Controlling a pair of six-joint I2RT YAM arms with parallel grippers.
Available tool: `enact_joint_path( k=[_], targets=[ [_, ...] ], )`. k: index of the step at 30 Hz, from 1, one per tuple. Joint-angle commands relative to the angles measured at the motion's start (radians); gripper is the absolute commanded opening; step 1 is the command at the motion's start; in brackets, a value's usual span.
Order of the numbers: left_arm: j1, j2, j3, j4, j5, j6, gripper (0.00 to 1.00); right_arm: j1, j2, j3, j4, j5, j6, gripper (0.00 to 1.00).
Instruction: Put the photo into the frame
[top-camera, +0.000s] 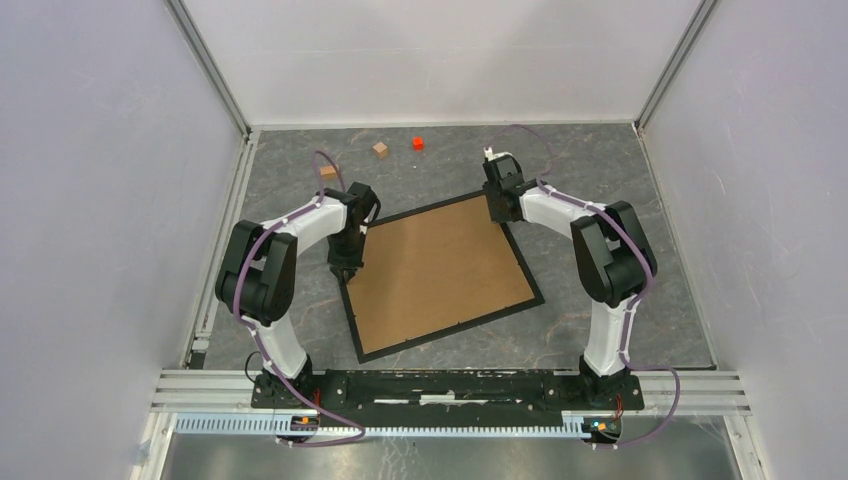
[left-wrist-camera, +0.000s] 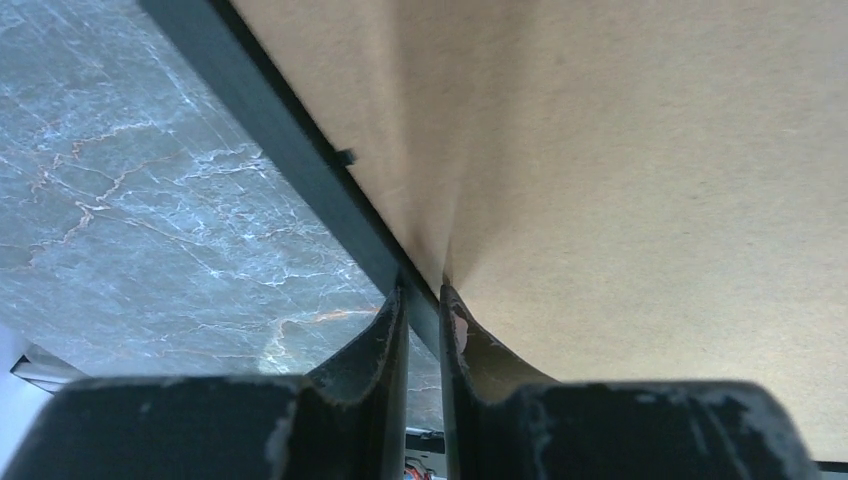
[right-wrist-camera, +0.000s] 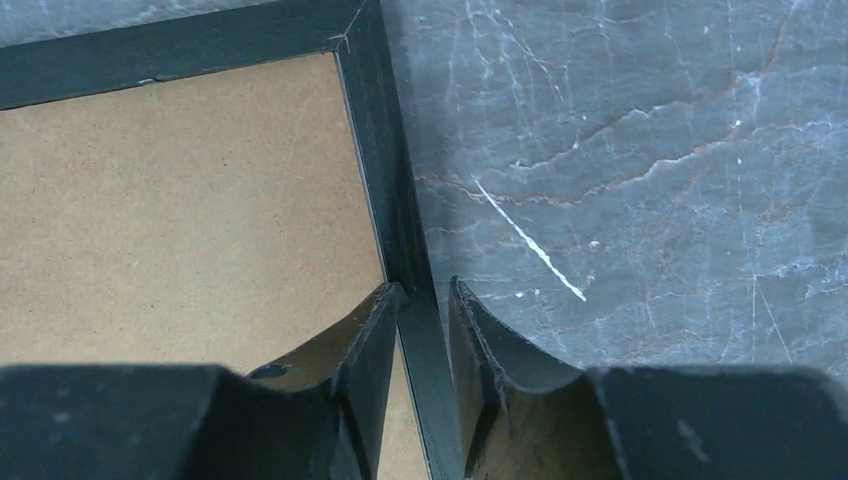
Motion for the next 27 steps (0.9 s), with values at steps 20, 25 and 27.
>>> enact_joint_path(
  k=[20, 25, 27],
  targets=[
    [-0.024, -0.048, 0.015, 0.125, 0.082, -0.082, 0.04, -0.165, -0.497, -0.524, 0.008, -0.412, -0.061, 0.66],
    [0.003, -0.211, -0.039, 0.123, 0.076, -0.144, 0.21, -0.165, -0.503, -0.544, 0.030, -0.442, -0.080, 0.64],
    [0.032, -0.255, -0.069, 0.110, 0.079, -0.157, 0.28, -0.166, -0.487, -0.534, 0.033, -0.467, -0.083, 0.62]
  ],
)
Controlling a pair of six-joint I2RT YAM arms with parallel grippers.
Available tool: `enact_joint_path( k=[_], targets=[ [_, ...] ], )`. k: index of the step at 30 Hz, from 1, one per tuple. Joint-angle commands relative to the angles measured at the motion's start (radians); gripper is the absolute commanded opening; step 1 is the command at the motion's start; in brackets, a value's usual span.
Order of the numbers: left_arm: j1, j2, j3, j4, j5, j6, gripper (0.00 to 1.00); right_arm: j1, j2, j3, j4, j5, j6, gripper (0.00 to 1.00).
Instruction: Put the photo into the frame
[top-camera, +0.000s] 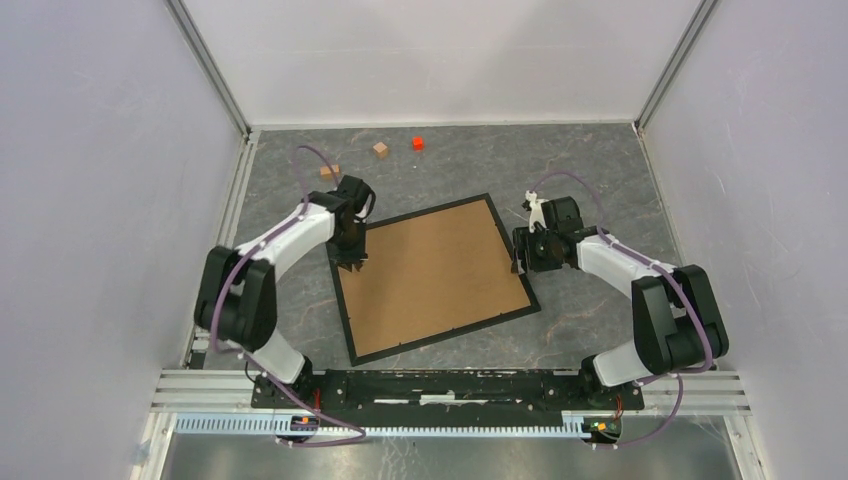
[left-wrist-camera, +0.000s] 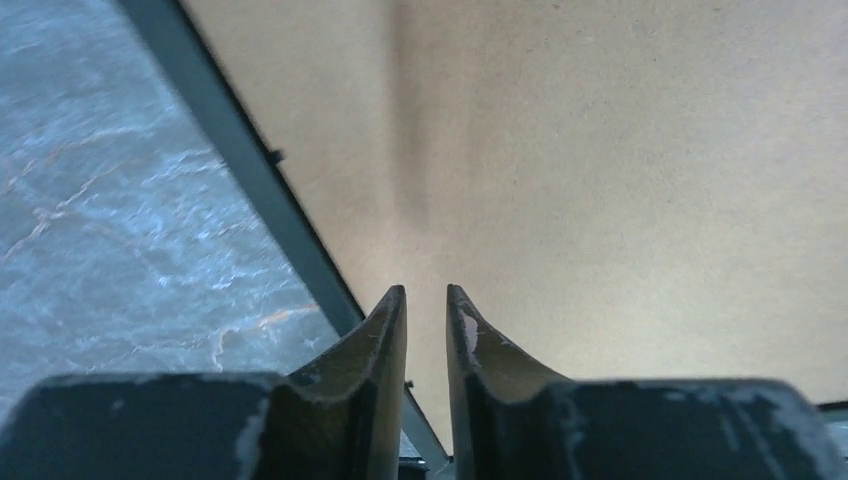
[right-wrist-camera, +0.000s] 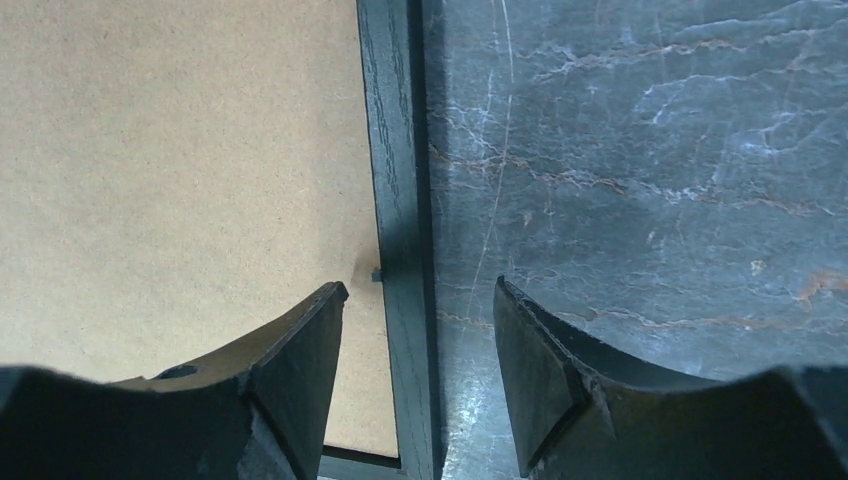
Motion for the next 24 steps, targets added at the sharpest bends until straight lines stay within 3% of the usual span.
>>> enact_joint_path(
  k=[1, 3, 8, 10, 18, 24],
  targets=[
    [0.059, -0.144, -0.057, 0.015, 0.007, -0.088, 0.32, 0.002, 0.018, 0.001, 0.033, -0.059, -0.022, 0.61],
    [0.114, -0.180, -0.106, 0.014, 0.014, -0.106, 0.39, 0.002, 0.027, 0.003, 0.041, -0.074, -0.019, 0.59],
    [0.227, -0.270, -0.237, 0.061, 0.076, -0.181, 0.79, 0.002, 0.025, -0.001, 0.047, -0.078, -0.017, 0.58],
    [0.236, -0.274, -0.280, 0.109, 0.130, -0.215, 0.87, 0.002, 0.024, -0.005, 0.050, -0.084, -0.016, 0.58],
    [0.216, -0.087, -0.277, 0.285, 0.360, -0.258, 0.90, 0.003, -0.011, -0.068, 0.080, -0.175, 0.011, 0.56],
    [0.069, 0.101, 0.012, 0.231, 0.328, -0.212, 0.91, 0.031, -0.119, -0.223, 0.117, -0.262, 0.054, 0.56]
  ],
)
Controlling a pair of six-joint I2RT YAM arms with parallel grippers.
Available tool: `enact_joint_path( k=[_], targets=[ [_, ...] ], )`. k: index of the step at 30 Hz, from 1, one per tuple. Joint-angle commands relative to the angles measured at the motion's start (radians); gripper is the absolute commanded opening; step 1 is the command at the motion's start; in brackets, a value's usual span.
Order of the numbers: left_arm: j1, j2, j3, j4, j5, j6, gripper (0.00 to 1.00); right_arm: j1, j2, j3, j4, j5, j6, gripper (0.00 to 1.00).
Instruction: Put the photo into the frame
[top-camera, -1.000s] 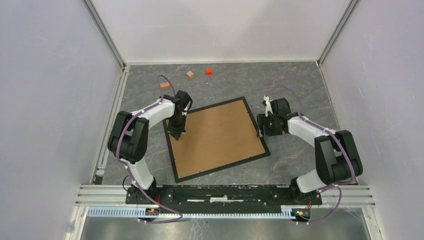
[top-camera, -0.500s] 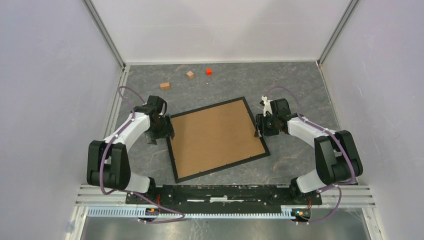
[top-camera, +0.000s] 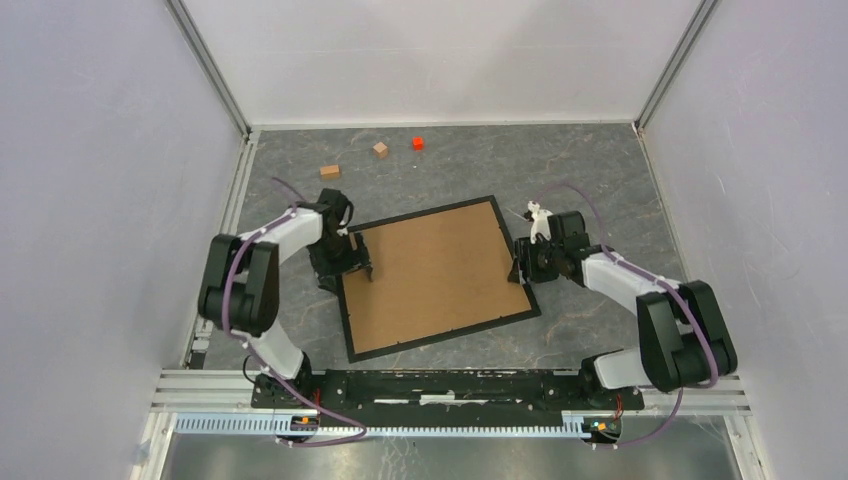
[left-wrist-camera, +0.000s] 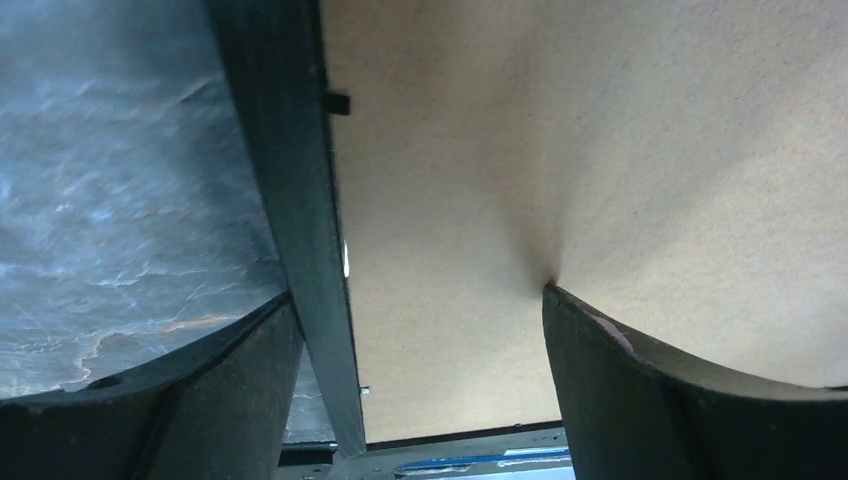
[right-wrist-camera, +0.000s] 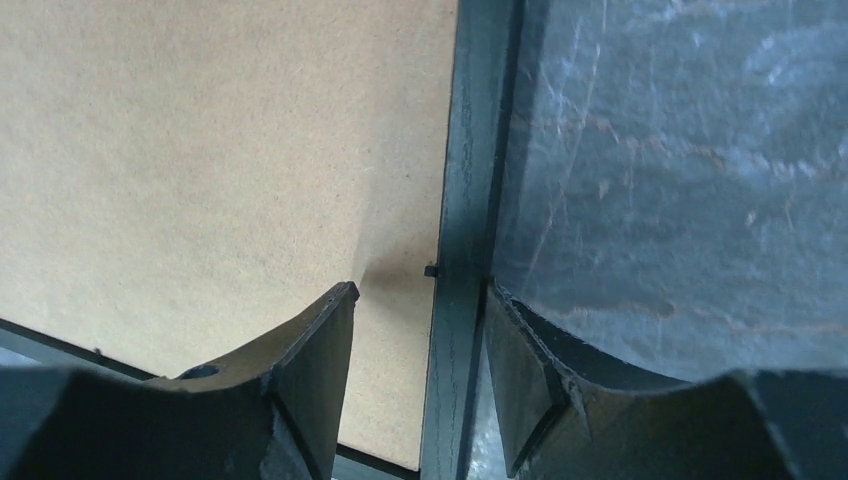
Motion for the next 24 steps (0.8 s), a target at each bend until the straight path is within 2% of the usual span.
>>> enact_joint_path(
  k=[1, 5, 7, 9, 11, 14, 18, 20, 24],
  targets=[
    [-0.133, 0.147, 0.257, 0.119, 0.058, 0.011, 0.92, 0.053, -0.088, -0.122, 0.001, -0.121, 0.059, 0.56],
    [-0.192, 0.261, 0.506, 0.011, -0.037, 0.071, 0.94, 0.150, -0.208, -0.197, 0.046, -0.143, 0.147, 0.57],
    [-0.193, 0.281, 0.579, -0.045, -0.109, 0.097, 0.95, 0.166, -0.256, -0.212, 0.055, -0.150, 0.185, 0.57],
    [-0.192, 0.256, 0.600, -0.098, -0.238, 0.129, 0.96, 0.165, -0.294, -0.192, 0.022, -0.103, 0.179, 0.58],
    [-0.188, 0.199, 0.566, -0.134, -0.355, 0.153, 0.99, 0.162, -0.303, -0.137, -0.048, 0.007, 0.152, 0.62],
    [-0.165, 0.052, 0.421, -0.145, -0.361, 0.161, 1.00, 0.131, -0.254, -0.002, -0.163, 0.155, 0.093, 0.68],
    [-0.144, -0.178, 0.188, -0.123, -0.326, 0.148, 1.00, 0.061, -0.157, 0.155, -0.161, 0.133, 0.055, 0.70],
    [-0.144, -0.261, 0.137, -0.151, -0.277, 0.124, 1.00, 0.054, -0.095, 0.247, -0.145, 0.117, 0.040, 0.70],
    [-0.193, -0.415, -0.021, -0.064, -0.010, -0.023, 1.00, 0.040, 0.084, 0.436, -0.110, 0.097, 0.033, 0.71]
  ],
)
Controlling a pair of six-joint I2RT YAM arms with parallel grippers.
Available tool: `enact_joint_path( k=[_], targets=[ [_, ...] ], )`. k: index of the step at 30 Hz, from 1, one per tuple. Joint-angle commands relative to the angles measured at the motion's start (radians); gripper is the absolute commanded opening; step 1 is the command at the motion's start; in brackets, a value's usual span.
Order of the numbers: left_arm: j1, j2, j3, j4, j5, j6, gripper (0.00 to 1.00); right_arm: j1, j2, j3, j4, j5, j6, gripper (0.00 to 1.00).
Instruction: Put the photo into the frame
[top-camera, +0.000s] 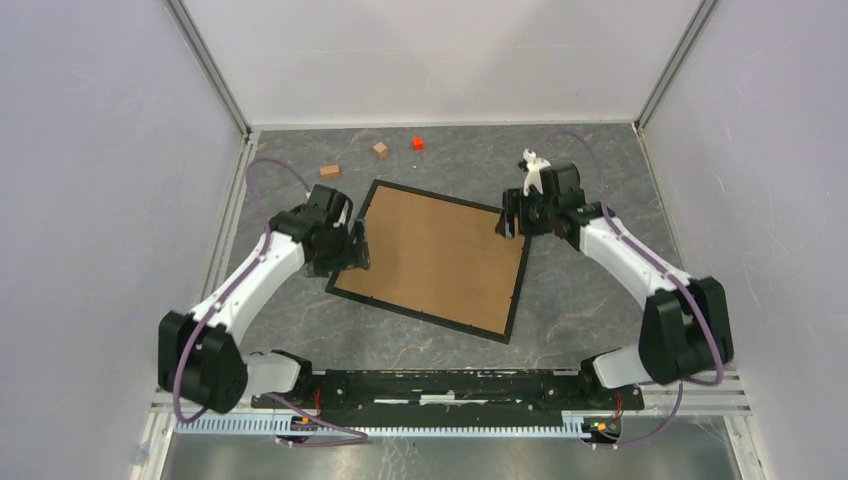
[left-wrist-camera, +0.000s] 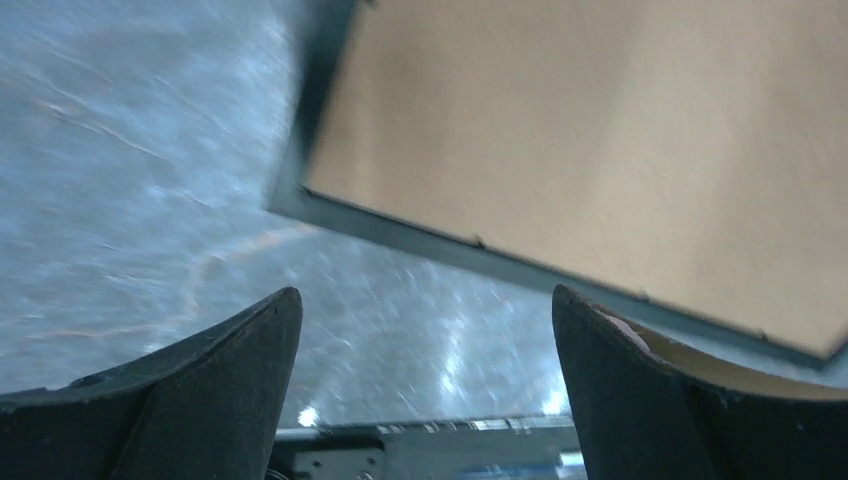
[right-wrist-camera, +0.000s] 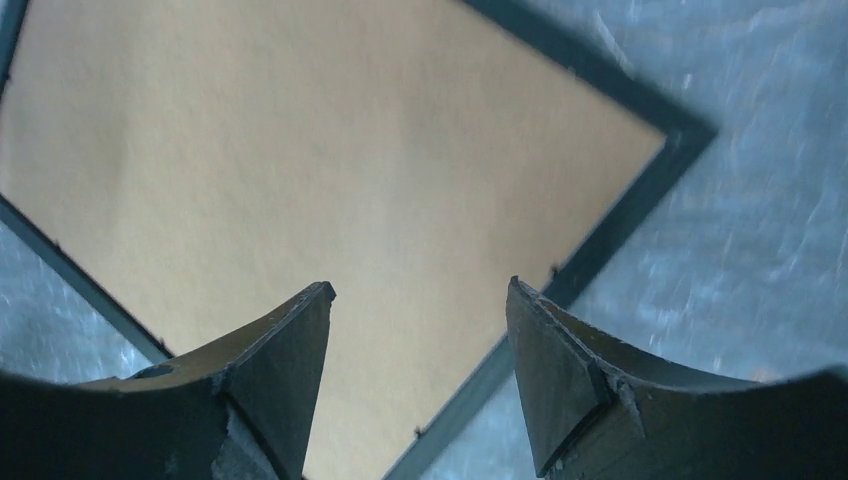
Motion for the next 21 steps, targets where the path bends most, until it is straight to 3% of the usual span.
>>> enact_joint_path(
  k=[1, 5, 8, 12, 16, 21],
  targets=[
    [-0.089, -0.134, -0.157, 0.112, 0.282, -0.179, 1.00, -0.017, 0.172, 0.194, 0.046, -0.028, -0.029, 0.71],
    [-0.304, -0.138, -0.253, 0.296, 0.326, -0.341, 1.00, -0.040, 0.368, 0.355, 0.069, -0.092, -0.024, 0.70],
    [-0.358, -0.064, -0.307, 0.410, 0.395, -0.413, 1.00, -0.064, 0.508, 0.454, 0.077, -0.205, -0.022, 0.69],
    [-0.403, 0.029, -0.304, 0.432, 0.373, -0.424, 1.00, -0.081, 0.619, 0.519, 0.052, -0.237, -0.024, 0.67],
    [-0.403, 0.108, -0.312, 0.444, 0.345, -0.458, 0.97, -0.084, 0.604, 0.434, 0.091, -0.267, -0.016, 0.66],
    [-0.395, 0.151, -0.292, 0.441, 0.285, -0.446, 0.96, -0.084, 0.508, 0.215, 0.153, -0.284, 0.002, 0.64]
  ],
)
